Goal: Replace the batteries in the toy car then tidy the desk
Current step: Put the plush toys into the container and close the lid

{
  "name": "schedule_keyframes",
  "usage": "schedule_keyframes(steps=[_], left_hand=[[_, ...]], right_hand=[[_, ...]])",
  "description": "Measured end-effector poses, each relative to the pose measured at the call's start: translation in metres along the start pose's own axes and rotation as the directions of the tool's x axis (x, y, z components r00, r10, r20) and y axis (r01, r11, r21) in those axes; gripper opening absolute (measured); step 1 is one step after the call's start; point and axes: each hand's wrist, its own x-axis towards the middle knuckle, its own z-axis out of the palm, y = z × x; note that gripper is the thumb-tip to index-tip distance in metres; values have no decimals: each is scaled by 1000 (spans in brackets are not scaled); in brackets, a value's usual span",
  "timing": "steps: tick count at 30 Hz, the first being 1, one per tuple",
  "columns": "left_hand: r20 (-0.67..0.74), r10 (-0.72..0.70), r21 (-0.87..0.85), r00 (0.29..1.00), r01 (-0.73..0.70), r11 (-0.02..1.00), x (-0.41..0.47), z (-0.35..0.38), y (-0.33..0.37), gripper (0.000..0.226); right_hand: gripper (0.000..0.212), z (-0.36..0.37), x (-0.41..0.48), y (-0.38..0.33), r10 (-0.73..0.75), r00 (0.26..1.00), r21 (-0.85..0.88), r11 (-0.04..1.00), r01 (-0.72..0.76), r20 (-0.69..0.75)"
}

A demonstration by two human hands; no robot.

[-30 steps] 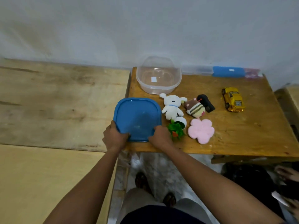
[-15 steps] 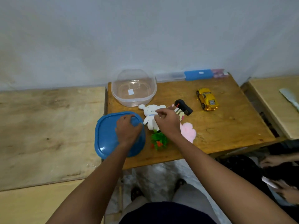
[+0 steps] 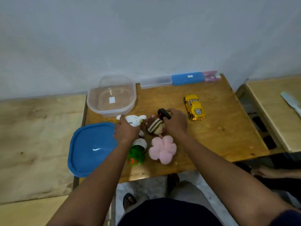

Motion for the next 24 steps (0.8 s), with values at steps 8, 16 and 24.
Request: schedule_keyframes(steps=[8,16,24], left_hand=[[-104,-236,23,966,240,970,-9,16,9,51],[-324,-68,-156,943,18,988,-23,20,29,60],[-381,136,-120,915,-194,974,-22,-7,27,54]], right_hand=[[38,6,45,35,-59,952,15,998,58,301],[28,-2,54,58,-62,990,229,973,31,128],[29,-18,81,29,-231,964,293,920,259,-128]])
